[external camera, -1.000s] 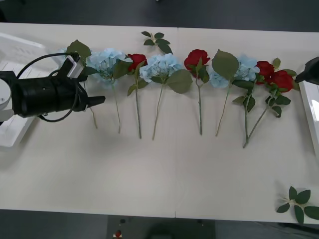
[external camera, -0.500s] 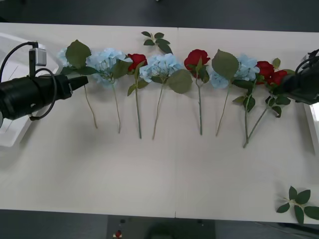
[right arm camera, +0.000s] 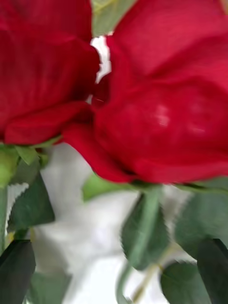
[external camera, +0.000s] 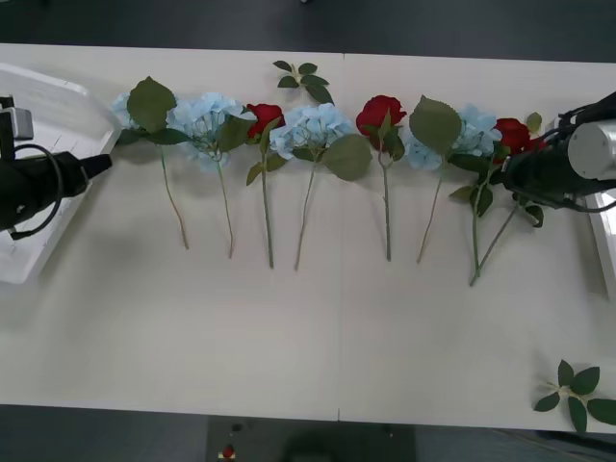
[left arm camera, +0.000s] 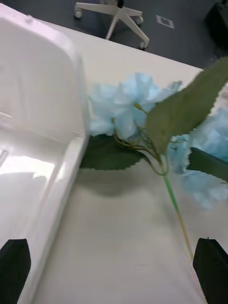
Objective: Put the red flowers into the right box and the blue flowers into the left box
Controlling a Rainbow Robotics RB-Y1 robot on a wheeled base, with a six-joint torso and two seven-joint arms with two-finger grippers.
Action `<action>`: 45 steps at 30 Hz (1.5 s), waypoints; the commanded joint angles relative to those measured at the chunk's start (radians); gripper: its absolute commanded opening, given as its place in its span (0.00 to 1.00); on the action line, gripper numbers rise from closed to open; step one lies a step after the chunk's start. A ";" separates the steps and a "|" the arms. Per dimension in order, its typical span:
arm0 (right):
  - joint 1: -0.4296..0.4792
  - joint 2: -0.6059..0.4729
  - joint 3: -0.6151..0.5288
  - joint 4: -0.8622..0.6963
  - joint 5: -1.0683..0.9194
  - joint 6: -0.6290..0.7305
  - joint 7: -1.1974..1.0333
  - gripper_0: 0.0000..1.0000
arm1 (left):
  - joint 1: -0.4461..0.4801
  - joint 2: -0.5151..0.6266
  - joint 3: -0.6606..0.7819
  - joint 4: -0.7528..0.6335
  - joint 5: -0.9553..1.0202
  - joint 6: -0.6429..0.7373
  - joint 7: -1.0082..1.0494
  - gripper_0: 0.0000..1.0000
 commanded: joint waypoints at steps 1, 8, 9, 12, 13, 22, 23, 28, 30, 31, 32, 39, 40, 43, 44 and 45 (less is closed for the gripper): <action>-0.012 0.029 -0.005 0.043 0.023 -0.031 0.013 1.00 | -0.056 0.037 -0.001 0.017 -0.001 -0.006 0.009 1.00; -0.012 0.067 0.000 0.103 0.060 -0.034 0.015 0.87 | -0.114 0.006 -0.068 0.033 0.028 -0.026 0.021 1.00; -0.012 0.067 0.007 0.106 0.066 -0.034 0.018 0.53 | -0.134 -0.008 -0.088 0.050 0.028 -0.030 0.023 1.00; -0.012 0.069 0.029 0.103 0.095 -0.034 0.012 0.00 | -0.185 -0.051 -0.139 0.097 0.028 -0.036 0.021 1.00; -0.012 0.067 0.029 0.103 0.113 -0.033 0.012 0.00 | -0.209 -0.072 -0.160 0.123 0.026 -0.036 0.021 1.00; -0.012 0.063 0.029 0.103 0.141 -0.010 0.016 0.00 | -0.334 -0.200 -0.262 0.251 0.023 -0.036 0.018 1.00; -0.012 0.060 0.029 0.103 0.141 -0.010 0.019 0.00 | -0.340 -0.207 -0.268 0.254 0.023 -0.036 0.018 1.00; -0.013 0.014 0.029 0.058 0.132 0.004 0.027 0.00 | -0.383 -0.250 -0.317 0.293 0.023 -0.035 0.019 1.00; -0.013 -0.019 0.027 0.017 0.127 0.021 0.030 0.00 | -0.389 -0.252 -0.337 0.293 0.023 -0.035 0.021 1.00; -0.013 -0.032 0.024 -0.003 0.126 0.027 0.033 0.00 | -0.389 -0.252 -0.341 0.292 0.023 -0.035 0.021 1.00; -0.013 -0.043 0.021 -0.014 0.124 0.032 0.035 0.00 | -0.389 -0.252 -0.346 0.292 0.023 -0.035 0.021 1.00; -0.062 -0.210 -0.032 -0.172 0.055 0.191 0.058 0.00 | -0.387 -0.252 -0.406 0.309 0.025 -0.035 0.023 1.00; -0.076 -0.233 -0.037 -0.184 0.038 0.224 0.062 0.00 | -0.387 -0.252 -0.412 0.312 0.025 -0.035 0.023 1.00; -0.122 -0.304 -0.055 -0.217 -0.008 0.320 0.082 0.00 | -0.387 -0.252 -0.436 0.327 0.025 -0.035 0.026 1.00; -0.128 -0.318 -0.057 -0.221 -0.014 0.336 0.094 0.00 | -0.387 -0.252 -0.441 0.329 0.025 -0.036 0.026 1.00; -0.142 -0.344 -0.057 -0.221 -0.022 0.360 0.133 0.00 | -0.387 -0.252 -0.450 0.332 0.025 -0.035 0.027 1.00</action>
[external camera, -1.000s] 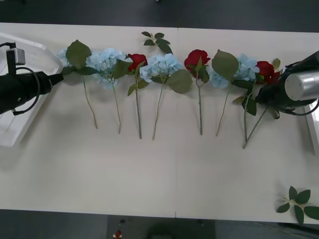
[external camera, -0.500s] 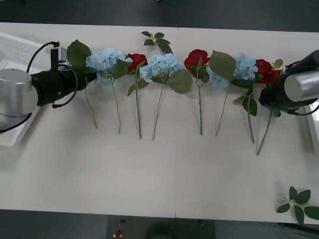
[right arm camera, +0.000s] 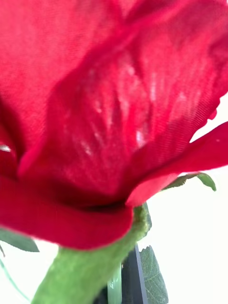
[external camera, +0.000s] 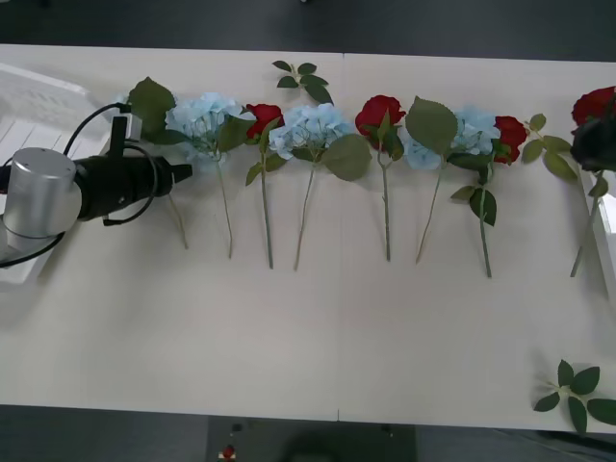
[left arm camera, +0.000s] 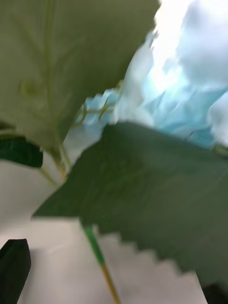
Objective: Put the red flowers into the right box and the blue flowers into the left box
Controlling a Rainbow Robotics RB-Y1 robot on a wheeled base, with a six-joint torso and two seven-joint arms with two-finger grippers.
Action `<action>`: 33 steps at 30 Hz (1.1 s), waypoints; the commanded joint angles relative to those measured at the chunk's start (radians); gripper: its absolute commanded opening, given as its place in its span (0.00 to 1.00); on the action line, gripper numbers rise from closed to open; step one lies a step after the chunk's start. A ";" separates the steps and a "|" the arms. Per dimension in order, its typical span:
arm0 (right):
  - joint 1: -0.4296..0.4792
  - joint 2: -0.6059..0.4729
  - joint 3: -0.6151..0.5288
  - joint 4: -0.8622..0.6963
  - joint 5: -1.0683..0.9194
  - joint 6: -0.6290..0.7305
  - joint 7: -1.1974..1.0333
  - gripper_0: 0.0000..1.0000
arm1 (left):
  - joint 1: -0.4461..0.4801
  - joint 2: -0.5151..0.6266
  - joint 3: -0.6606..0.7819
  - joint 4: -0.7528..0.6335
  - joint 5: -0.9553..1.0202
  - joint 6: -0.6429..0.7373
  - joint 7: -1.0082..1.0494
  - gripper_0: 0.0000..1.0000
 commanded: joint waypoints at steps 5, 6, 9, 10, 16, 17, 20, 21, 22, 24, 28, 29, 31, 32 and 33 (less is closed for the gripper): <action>-0.111 -0.190 -0.013 0.012 -0.033 0.072 0.241 0.00 | -0.021 0.018 -0.035 0.023 -0.001 -0.003 0.030 1.00; -0.111 -0.201 -0.018 0.032 -0.030 0.062 0.271 0.00 | -0.021 0.018 -0.035 0.026 -0.001 -0.005 0.030 1.00; -0.111 -0.202 -0.018 0.089 -0.004 0.035 0.351 0.00 | -0.021 0.018 -0.035 0.029 -0.001 -0.008 0.028 1.00; -0.106 -0.193 -0.018 0.131 0.027 0.019 0.409 0.00 | -0.021 0.018 -0.033 0.029 -0.001 -0.017 0.028 1.00; -0.064 -0.132 -0.018 0.324 0.088 -0.083 0.548 0.00 | -0.019 0.019 -0.033 0.037 -0.001 -0.046 0.028 0.19; -0.051 -0.112 -0.018 0.362 0.095 -0.107 0.561 0.00 | -0.019 0.018 -0.033 0.037 -0.001 -0.049 0.028 0.04; -0.003 -0.077 -0.018 0.422 0.096 -0.208 0.592 0.00 | -0.019 0.018 -0.032 0.042 0.009 -0.057 0.028 0.00; 0.018 -0.067 -0.018 0.431 0.096 -0.247 0.591 0.00 | -0.019 0.018 -0.032 0.042 0.012 -0.057 0.027 0.00; 0.043 -0.057 -0.018 0.434 0.099 -0.302 0.584 0.00 | -0.019 0.019 -0.032 0.043 0.012 -0.057 0.028 0.00; 0.077 -0.038 -0.018 0.443 0.127 -0.396 0.577 0.00 | -0.019 0.019 -0.032 0.043 0.014 -0.057 0.028 0.00; 0.089 -0.001 -0.019 0.486 0.179 -0.488 0.558 0.00 | -0.019 0.018 -0.032 0.045 0.015 -0.057 0.028 0.00; 0.089 0.002 -0.019 0.491 0.188 -0.497 0.557 0.00 | -0.019 0.018 -0.032 0.045 0.017 -0.057 0.028 0.00; 0.089 0.008 -0.021 0.493 0.208 -0.508 0.551 0.00 | -0.019 0.018 -0.032 0.048 0.017 -0.057 0.028 0.00; 0.089 0.009 -0.024 0.491 0.214 -0.511 0.546 0.02 | -0.019 0.018 -0.032 0.048 0.017 -0.057 0.028 0.00; 0.089 0.008 -0.025 0.493 0.216 -0.512 0.546 0.05 | -0.019 0.018 -0.033 0.048 0.017 -0.056 0.028 0.00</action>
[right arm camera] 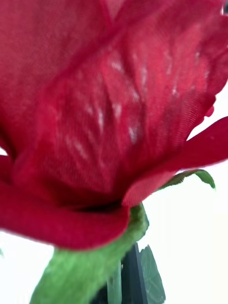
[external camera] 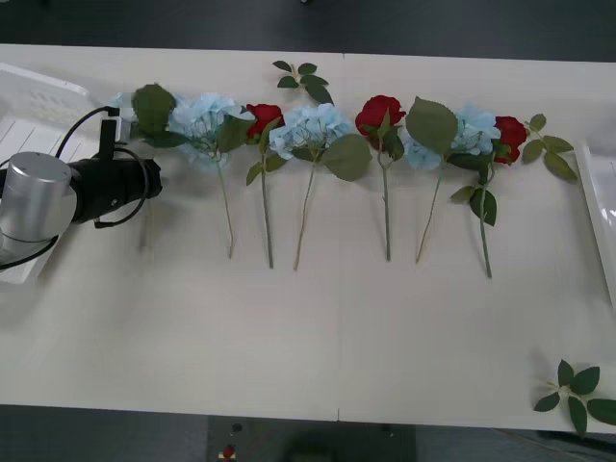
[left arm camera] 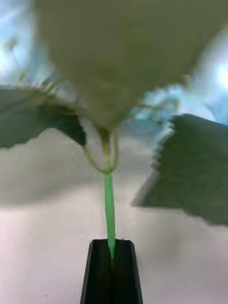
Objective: Put the red flowers into the right box and the blue flowers into the left box
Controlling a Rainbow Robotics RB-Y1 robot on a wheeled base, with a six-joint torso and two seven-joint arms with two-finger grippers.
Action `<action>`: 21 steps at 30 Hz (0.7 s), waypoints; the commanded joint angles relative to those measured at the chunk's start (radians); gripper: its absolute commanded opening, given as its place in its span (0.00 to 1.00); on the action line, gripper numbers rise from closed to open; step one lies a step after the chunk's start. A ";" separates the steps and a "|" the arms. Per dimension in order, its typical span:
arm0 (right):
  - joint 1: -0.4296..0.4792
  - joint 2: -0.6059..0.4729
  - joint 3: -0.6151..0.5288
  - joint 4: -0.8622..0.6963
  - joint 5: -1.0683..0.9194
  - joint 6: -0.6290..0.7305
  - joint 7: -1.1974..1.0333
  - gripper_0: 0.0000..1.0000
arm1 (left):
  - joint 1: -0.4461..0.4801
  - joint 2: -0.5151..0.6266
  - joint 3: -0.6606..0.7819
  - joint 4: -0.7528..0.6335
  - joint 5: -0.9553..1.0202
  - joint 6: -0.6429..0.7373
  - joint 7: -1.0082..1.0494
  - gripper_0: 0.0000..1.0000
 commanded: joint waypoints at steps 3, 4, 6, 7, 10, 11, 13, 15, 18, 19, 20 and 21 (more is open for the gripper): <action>-0.026 -0.006 -0.031 0.012 0.014 -0.027 -0.021 0.50 | -0.015 0.018 -0.006 0.012 0.008 -0.004 0.028 0.00; -0.026 -0.006 -0.037 0.014 0.010 -0.030 -0.022 0.65 | -0.016 0.018 -0.006 0.012 0.008 -0.004 0.028 0.00; -0.026 -0.004 -0.038 0.014 0.002 -0.032 -0.024 0.75 | -0.016 0.018 -0.006 0.009 0.006 -0.004 0.025 0.00; -0.025 -0.004 -0.037 0.014 0.000 -0.033 -0.025 0.75 | -0.016 0.019 -0.004 0.009 0.004 -0.003 0.025 0.00; -0.026 0.000 -0.038 0.012 0.002 -0.040 -0.024 0.75 | -0.016 0.031 0.007 -0.008 0.000 0.012 0.021 0.00; -0.026 0.002 -0.038 0.014 0.002 -0.040 -0.024 0.75 | -0.016 0.044 0.022 -0.016 -0.003 0.043 0.018 0.00; -0.026 0.002 -0.038 0.012 -0.001 -0.040 -0.025 0.75 | -0.015 0.062 0.048 -0.022 -0.009 0.114 0.016 0.00; -0.026 0.002 -0.037 0.001 -0.006 -0.040 -0.022 0.75 | -0.016 0.087 0.073 -0.025 -0.014 0.200 0.016 0.00; -0.028 -0.003 -0.046 -0.025 -0.033 -0.026 -0.016 0.75 | -0.016 0.122 0.097 -0.039 -0.019 0.285 0.019 0.00; -0.029 -0.007 -0.055 -0.041 -0.049 -0.004 -0.015 0.75 | -0.015 0.131 0.103 -0.043 -0.019 0.305 0.018 0.00; -0.034 -0.020 -0.074 -0.072 -0.075 0.045 -0.015 0.75 | -0.016 0.142 0.113 -0.046 -0.020 0.330 0.015 0.00; -0.040 -0.035 -0.097 -0.106 -0.101 0.103 -0.016 0.75 | -0.015 0.151 0.120 -0.051 -0.020 0.353 0.011 0.00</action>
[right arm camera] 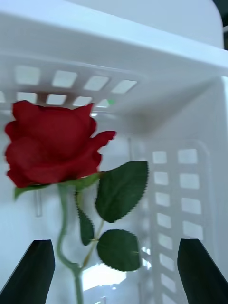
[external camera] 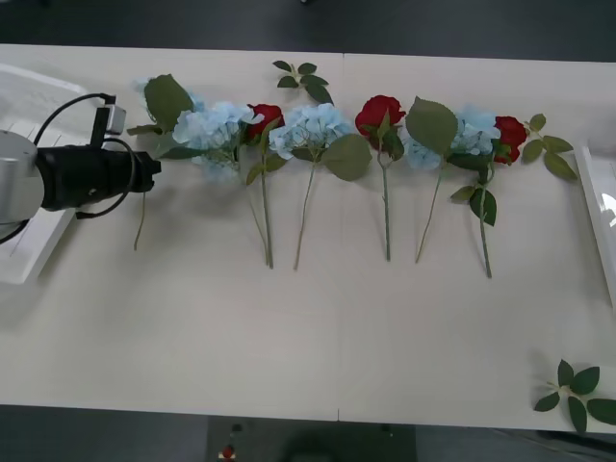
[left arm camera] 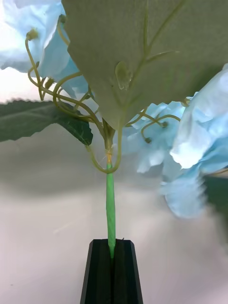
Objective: Put the red flowers into the right box and the blue flowers into the left box
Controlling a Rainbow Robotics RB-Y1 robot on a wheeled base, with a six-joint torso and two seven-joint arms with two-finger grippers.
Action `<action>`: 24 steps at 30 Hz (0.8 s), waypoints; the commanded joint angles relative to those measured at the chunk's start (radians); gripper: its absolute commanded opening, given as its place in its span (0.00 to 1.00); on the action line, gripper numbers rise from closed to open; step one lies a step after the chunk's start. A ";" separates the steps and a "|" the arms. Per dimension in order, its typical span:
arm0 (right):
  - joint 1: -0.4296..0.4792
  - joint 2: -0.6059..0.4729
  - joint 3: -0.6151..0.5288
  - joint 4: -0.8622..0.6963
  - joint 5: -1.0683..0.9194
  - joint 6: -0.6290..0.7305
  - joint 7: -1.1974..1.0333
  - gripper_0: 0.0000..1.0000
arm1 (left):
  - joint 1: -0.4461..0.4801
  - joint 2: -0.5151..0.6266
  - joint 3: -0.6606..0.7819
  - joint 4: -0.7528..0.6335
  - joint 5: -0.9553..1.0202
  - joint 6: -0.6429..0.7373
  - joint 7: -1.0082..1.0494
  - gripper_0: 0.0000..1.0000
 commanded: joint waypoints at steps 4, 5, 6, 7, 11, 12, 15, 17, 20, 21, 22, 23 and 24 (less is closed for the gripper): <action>-0.066 -0.093 -0.163 -0.213 -0.165 0.373 -0.027 0.75 | -0.015 0.092 0.065 -0.019 -0.002 0.132 -0.005 0.00; -0.069 -0.097 -0.183 -0.225 -0.179 0.409 -0.030 0.75 | -0.015 0.095 0.071 -0.019 -0.002 0.141 -0.008 0.00; -0.076 -0.100 -0.223 -0.246 -0.202 0.478 -0.031 0.75 | -0.012 0.102 0.084 -0.019 -0.002 0.156 -0.016 0.00; -0.083 -0.103 -0.252 -0.260 -0.217 0.524 -0.033 0.75 | -0.009 0.108 0.094 -0.019 -0.004 0.161 -0.025 0.00; -0.086 -0.099 -0.330 -0.337 -0.275 0.649 -0.076 0.75 | 0.010 0.126 0.150 -0.019 -0.004 0.163 -0.088 0.00; -0.086 -0.093 -0.332 -0.366 -0.291 0.659 -0.108 0.75 | 0.018 0.135 0.171 -0.019 -0.004 0.164 -0.108 0.00; -0.086 -0.064 -0.323 -0.415 -0.297 0.659 -0.191 0.75 | 0.034 0.161 0.222 -0.021 -0.036 0.164 -0.120 0.00; -0.086 -0.037 -0.309 -0.432 -0.289 0.651 -0.237 0.75 | 0.045 0.180 0.257 -0.021 -0.076 0.167 -0.120 0.00; -0.084 0.016 -0.266 -0.441 -0.274 0.605 -0.312 0.75 | 0.067 0.220 0.335 -0.018 -0.160 0.215 -0.120 0.00; -0.084 0.025 -0.255 -0.441 -0.272 0.596 -0.320 0.75 | 0.071 0.229 0.351 -0.014 -0.169 0.229 -0.120 0.00; -0.084 0.044 -0.238 -0.441 -0.266 0.574 -0.338 0.75 | 0.079 0.246 0.383 -0.008 -0.188 0.267 -0.120 0.00; -0.086 0.065 -0.220 -0.440 -0.260 0.550 -0.359 0.75 | 0.080 0.261 0.412 0.005 -0.208 0.304 -0.120 0.00; -0.086 0.078 -0.212 -0.437 -0.252 0.533 -0.373 0.76 | 0.080 0.272 0.424 0.015 -0.217 0.324 -0.120 0.00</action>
